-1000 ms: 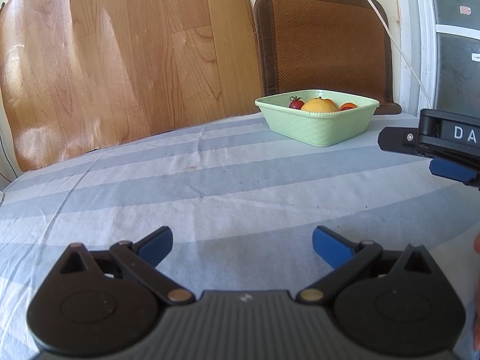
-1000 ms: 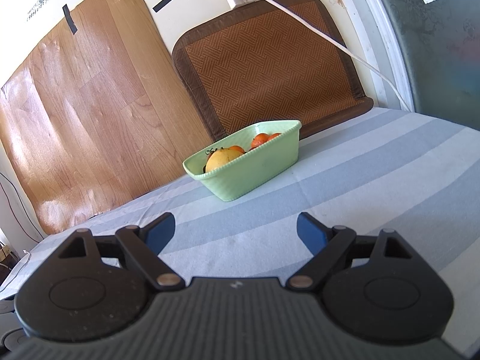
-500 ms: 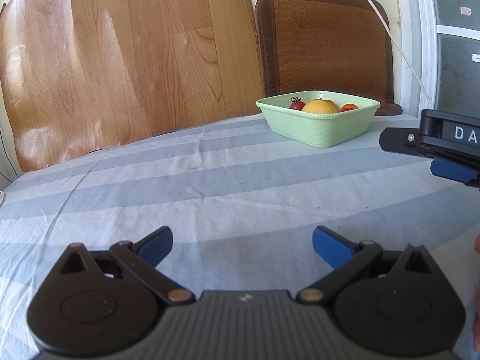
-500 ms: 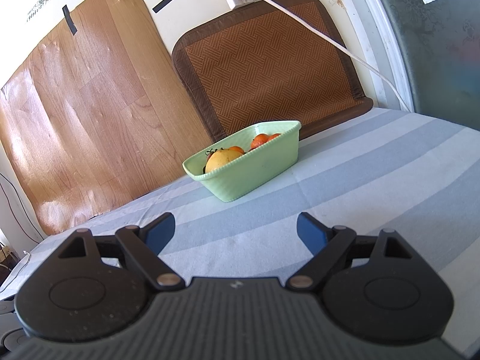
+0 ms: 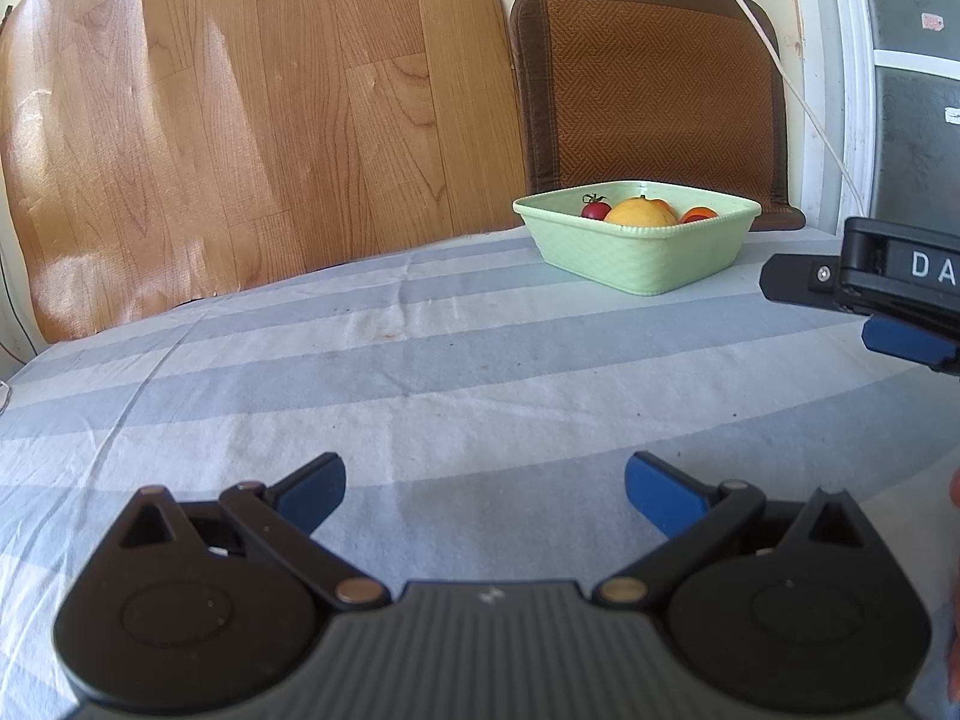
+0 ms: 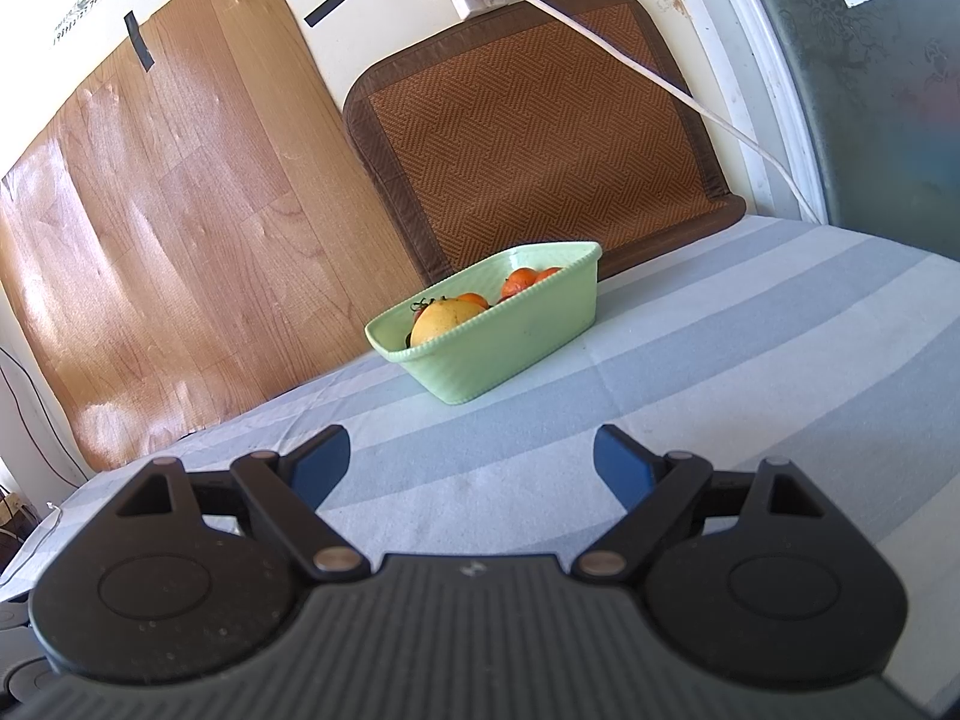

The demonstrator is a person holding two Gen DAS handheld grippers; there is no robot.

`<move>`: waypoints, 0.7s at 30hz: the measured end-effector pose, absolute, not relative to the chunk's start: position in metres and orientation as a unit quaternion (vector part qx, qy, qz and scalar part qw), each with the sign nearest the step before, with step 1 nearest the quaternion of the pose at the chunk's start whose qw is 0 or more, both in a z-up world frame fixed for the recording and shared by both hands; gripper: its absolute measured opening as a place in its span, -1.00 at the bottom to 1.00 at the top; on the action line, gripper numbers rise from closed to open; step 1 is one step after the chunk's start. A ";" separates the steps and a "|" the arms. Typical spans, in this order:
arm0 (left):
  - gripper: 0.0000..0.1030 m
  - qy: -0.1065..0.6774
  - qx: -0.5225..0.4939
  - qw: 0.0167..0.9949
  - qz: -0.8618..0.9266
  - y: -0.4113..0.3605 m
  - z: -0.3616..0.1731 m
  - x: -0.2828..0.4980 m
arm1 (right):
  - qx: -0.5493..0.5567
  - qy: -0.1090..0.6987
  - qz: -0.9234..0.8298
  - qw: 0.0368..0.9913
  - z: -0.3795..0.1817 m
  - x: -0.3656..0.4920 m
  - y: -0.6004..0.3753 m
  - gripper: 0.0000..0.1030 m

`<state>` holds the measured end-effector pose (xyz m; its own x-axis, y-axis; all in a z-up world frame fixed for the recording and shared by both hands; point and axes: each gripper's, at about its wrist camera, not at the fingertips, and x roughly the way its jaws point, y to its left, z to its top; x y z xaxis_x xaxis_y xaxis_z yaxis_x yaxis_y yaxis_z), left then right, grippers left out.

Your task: Organize fruits

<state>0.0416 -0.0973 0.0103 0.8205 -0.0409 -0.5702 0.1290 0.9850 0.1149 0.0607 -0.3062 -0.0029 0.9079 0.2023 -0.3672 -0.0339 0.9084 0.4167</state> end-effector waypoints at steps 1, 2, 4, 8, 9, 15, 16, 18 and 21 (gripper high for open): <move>1.00 0.296 0.074 0.951 -0.044 -0.097 0.010 0.042 | 0.205 0.206 0.062 0.955 -0.003 0.061 -0.306 0.75; 1.00 0.296 0.074 0.951 -0.044 -0.097 0.010 0.041 | 0.205 0.206 0.062 0.955 -0.003 0.061 -0.306 0.75; 1.00 0.296 0.074 0.951 -0.044 -0.097 0.010 0.042 | 0.205 0.205 0.062 0.955 -0.003 0.061 -0.306 0.75; 1.00 0.296 0.074 0.951 -0.044 -0.095 0.011 0.043 | 0.205 0.205 0.062 0.955 -0.003 0.061 -0.306 0.75; 1.00 0.297 0.074 0.951 -0.045 -0.095 0.011 0.043 | 0.205 0.205 0.062 0.955 -0.003 0.061 -0.306 0.75; 1.00 0.296 0.074 0.951 -0.044 -0.095 0.011 0.043 | 0.205 0.205 0.063 0.955 -0.003 0.061 -0.306 0.75; 1.00 0.296 0.074 0.951 -0.044 -0.095 0.011 0.043 | 0.205 0.205 0.062 0.955 -0.003 0.061 -0.306 0.75; 1.00 0.296 0.074 0.951 -0.044 -0.095 0.011 0.043 | 0.205 0.205 0.063 0.955 -0.003 0.061 -0.306 0.75; 1.00 0.296 0.075 0.951 -0.044 -0.094 0.011 0.043 | 0.205 0.206 0.063 0.955 -0.003 0.061 -0.306 0.75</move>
<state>0.0433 -0.0945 0.0109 0.8204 -0.0398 -0.5704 0.1282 0.9850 0.1156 0.0609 -0.3063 -0.0034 0.9076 0.2043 -0.3669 -0.0356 0.9080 0.4174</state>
